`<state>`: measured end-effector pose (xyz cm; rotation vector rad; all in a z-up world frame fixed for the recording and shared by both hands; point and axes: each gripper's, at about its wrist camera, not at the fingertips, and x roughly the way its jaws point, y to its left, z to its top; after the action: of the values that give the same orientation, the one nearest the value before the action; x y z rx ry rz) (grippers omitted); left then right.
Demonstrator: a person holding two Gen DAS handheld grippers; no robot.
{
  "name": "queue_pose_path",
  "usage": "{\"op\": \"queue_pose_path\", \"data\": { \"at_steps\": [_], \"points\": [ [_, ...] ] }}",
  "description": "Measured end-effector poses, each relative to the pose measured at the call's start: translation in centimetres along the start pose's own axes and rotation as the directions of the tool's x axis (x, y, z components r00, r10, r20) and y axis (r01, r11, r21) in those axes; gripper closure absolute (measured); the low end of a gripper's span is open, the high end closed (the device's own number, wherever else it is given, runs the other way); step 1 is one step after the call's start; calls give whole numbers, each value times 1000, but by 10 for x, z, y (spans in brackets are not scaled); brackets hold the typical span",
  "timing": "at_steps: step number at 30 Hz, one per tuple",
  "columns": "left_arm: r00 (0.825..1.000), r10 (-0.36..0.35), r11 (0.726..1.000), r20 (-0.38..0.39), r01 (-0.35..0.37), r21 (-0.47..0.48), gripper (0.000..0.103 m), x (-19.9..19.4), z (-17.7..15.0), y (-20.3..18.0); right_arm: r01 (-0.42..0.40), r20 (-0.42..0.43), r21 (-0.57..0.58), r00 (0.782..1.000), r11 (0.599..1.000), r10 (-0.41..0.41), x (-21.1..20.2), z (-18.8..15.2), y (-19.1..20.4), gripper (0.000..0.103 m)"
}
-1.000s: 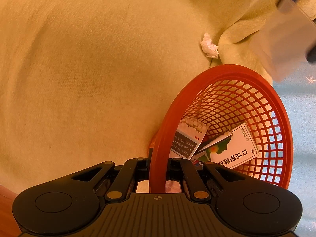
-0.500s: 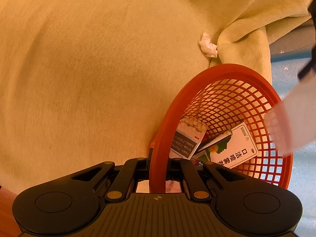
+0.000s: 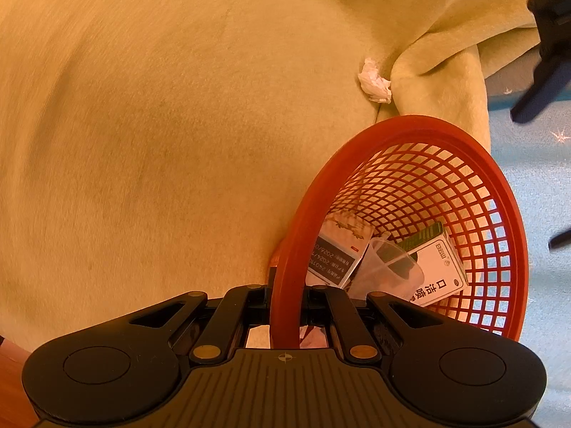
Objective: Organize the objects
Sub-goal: 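Carry the clear lid into the wastebasket and open the left tool, then move the left tool to the crumpled white tissue and grasp it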
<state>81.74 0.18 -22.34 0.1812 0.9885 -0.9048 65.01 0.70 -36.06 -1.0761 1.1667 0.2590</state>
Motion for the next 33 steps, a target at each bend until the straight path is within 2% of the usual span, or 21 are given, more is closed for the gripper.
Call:
{"op": "queue_pose_path", "data": {
  "at_steps": [8,15,20,27,33],
  "points": [
    [996,85,996,3,-85,8,43,-5,-6,33,-2,-2,-2,1000,1000,2,0,0,-1,102],
    [978,208,978,-10,-208,15,36,8,-17,85,-3,-3,-2,1000,1000,3,0,0,-1,102],
    [965,263,964,-8,-263,37,31,23,-20,119,-7,-4,-1,1000,1000,7,0,0,-2,102],
    [958,286,956,5,-286,67,20,51,-16,147,-19,-8,17,1000,1000,19,-1,0,-6,102],
    [956,294,952,1,-292,94,17,84,-8,164,-30,-3,25,1000,999,30,-2,0,-8,102]
  ]
}}
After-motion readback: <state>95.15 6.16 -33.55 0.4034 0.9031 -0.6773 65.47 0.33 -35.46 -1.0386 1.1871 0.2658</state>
